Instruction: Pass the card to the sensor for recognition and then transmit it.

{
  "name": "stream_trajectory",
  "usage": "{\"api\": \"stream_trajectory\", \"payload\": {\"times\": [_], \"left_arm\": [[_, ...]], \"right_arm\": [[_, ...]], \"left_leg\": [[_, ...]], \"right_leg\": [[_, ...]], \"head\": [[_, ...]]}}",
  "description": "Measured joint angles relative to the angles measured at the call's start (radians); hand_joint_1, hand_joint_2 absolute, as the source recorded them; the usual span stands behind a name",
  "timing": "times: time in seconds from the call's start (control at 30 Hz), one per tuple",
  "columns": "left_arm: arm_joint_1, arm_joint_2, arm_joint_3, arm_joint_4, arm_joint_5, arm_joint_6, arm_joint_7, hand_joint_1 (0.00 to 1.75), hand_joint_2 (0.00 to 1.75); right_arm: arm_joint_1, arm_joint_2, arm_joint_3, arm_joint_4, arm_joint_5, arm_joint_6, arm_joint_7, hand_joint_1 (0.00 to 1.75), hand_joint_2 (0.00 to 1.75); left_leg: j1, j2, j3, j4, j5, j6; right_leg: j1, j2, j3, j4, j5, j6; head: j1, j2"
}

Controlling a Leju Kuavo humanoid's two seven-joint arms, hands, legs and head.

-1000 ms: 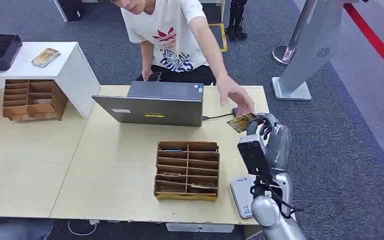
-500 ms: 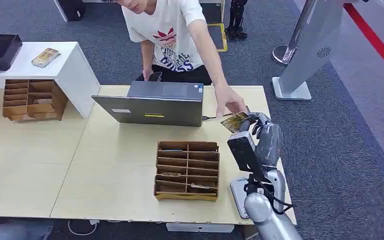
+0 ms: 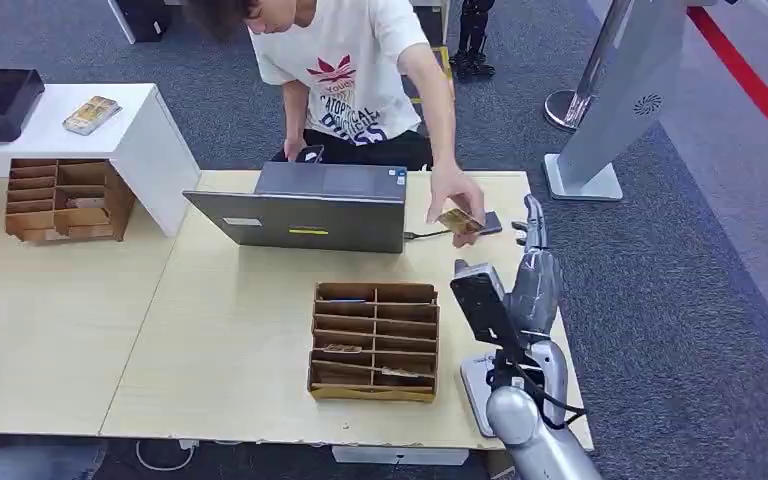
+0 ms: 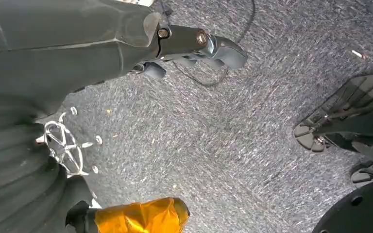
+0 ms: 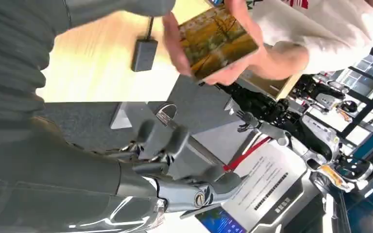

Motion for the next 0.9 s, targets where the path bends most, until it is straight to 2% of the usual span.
{"api": "stream_trajectory", "payload": {"times": [0.77, 0.87, 0.9], "left_arm": [[0.0, -0.008, 0.006, 0.0, 0.013, 0.0, 0.0, 0.0, 1.75], [0.0, -0.013, 0.015, 0.0, 0.022, 0.0, -0.003, 0.0, 1.75], [0.002, -0.013, 0.016, 0.0, 0.01, 0.0, -0.003, 0.0, 1.75]], "right_arm": [[0.0, 0.0, 0.0, 0.004, 0.005, 0.018, 0.012, 0.0, 1.75], [0.004, 0.0, 0.0, -0.003, -0.032, 0.035, -0.003, 0.0, 1.75], [0.009, 0.0, 0.003, -0.014, -0.065, 0.065, -0.024, 0.0, 1.75]], "left_leg": [[0.0, 0.0, 0.0, 0.0, 0.0, 0.0], [0.0, 0.0, 0.0, 0.0, 0.0, 0.0], [0.0, 0.0, 0.0, 0.0, 0.0, 0.0]], "right_leg": [[0.0, 0.0, 0.0, 0.0, 0.0, 0.0], [0.0, 0.0, 0.0, 0.0, 0.0, 0.0], [0.0, 0.0, 0.0, 0.0, 0.0, 0.0]], "head": [[0.0, 0.0], [0.0, 0.0], [0.0, 0.0]]}}
